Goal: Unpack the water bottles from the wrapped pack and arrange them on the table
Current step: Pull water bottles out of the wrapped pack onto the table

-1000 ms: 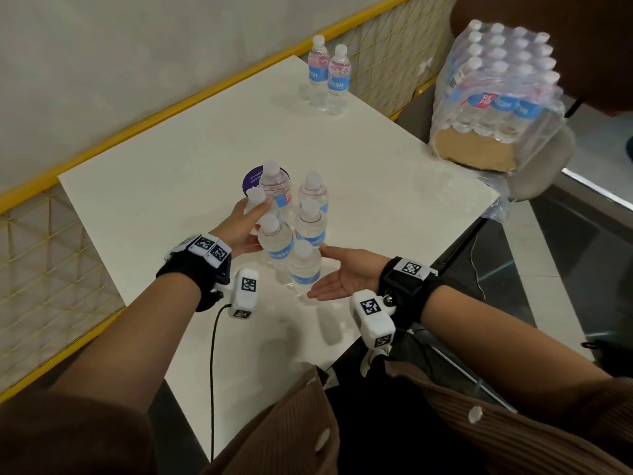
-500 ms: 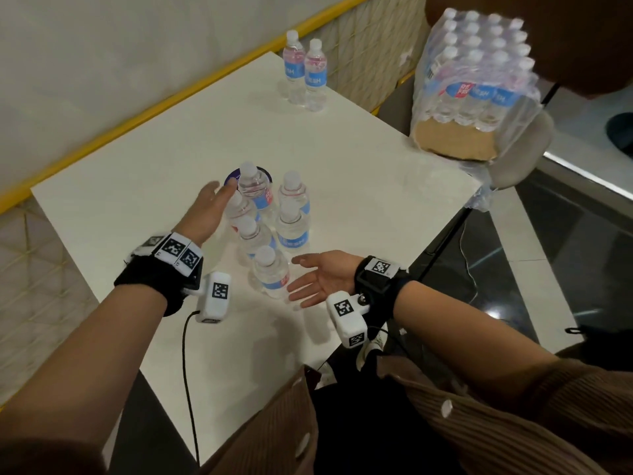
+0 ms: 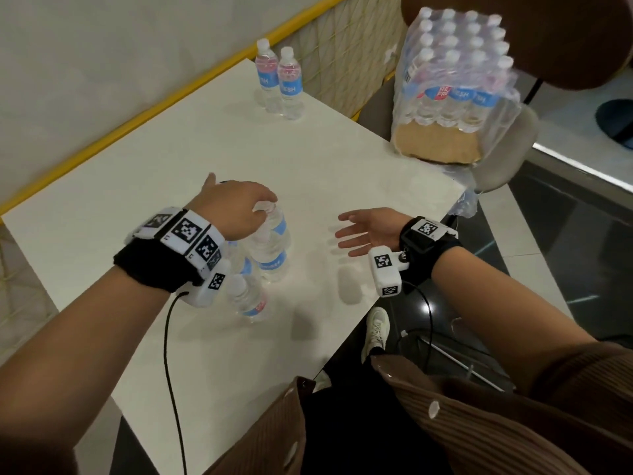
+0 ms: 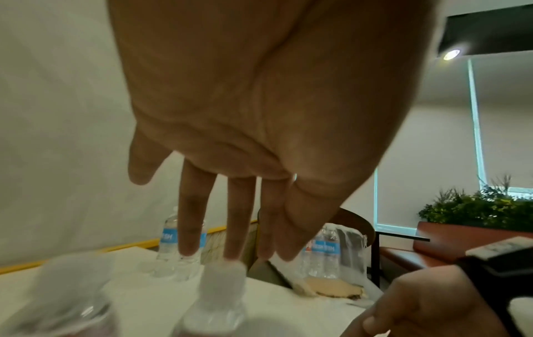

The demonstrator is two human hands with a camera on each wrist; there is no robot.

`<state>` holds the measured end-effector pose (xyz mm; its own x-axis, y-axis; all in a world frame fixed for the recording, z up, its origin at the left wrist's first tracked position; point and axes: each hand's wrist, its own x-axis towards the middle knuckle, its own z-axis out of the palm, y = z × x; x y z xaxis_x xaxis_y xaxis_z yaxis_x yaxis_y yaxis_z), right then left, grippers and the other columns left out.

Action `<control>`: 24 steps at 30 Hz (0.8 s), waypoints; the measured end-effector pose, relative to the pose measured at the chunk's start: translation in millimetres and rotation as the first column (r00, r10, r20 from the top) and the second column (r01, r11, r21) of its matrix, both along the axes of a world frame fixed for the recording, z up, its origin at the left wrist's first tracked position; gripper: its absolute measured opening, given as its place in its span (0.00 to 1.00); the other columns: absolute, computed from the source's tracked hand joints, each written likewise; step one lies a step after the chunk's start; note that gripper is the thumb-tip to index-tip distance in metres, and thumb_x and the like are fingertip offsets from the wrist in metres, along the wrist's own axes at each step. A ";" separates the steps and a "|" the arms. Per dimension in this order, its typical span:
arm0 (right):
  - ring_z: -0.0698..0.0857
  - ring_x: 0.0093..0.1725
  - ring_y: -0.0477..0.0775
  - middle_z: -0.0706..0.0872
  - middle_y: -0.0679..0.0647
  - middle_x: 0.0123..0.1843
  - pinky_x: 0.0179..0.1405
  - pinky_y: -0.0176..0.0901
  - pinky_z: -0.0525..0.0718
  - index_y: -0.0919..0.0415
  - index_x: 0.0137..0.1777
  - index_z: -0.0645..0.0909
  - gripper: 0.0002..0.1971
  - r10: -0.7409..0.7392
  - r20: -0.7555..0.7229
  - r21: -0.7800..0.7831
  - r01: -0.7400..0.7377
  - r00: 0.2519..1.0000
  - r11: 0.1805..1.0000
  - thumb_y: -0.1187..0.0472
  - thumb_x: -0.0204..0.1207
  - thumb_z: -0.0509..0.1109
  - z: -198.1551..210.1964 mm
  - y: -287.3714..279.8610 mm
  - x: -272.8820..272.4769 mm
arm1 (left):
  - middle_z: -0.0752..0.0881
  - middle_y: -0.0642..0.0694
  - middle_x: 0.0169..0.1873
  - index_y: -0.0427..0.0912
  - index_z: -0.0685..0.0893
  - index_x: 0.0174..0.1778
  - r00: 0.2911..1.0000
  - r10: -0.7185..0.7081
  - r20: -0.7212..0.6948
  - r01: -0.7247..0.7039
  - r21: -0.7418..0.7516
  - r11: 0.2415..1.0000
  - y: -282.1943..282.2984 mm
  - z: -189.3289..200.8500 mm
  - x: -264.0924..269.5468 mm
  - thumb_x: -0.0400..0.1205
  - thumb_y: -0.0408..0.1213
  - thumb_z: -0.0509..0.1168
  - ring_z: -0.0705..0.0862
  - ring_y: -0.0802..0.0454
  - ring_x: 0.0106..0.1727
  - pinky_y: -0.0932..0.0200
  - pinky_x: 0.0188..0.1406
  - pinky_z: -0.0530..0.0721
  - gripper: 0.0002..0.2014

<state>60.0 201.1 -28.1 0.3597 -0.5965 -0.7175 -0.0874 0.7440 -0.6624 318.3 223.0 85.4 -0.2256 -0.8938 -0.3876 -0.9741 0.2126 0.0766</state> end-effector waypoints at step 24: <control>0.78 0.61 0.53 0.72 0.46 0.62 0.62 0.52 0.83 0.57 0.75 0.70 0.24 -0.429 -0.275 -0.487 0.260 0.860 0.834 0.69 0.79 0.65 38.4 -214.5 -204.7 | 0.50 0.46 0.83 0.42 0.55 0.82 0.962 -0.149 -0.229 0.117 -0.146 0.982 -230.8 -48.8 -306.8 0.79 0.41 0.64 0.56 0.37 0.82 0.40 0.78 0.64 0.36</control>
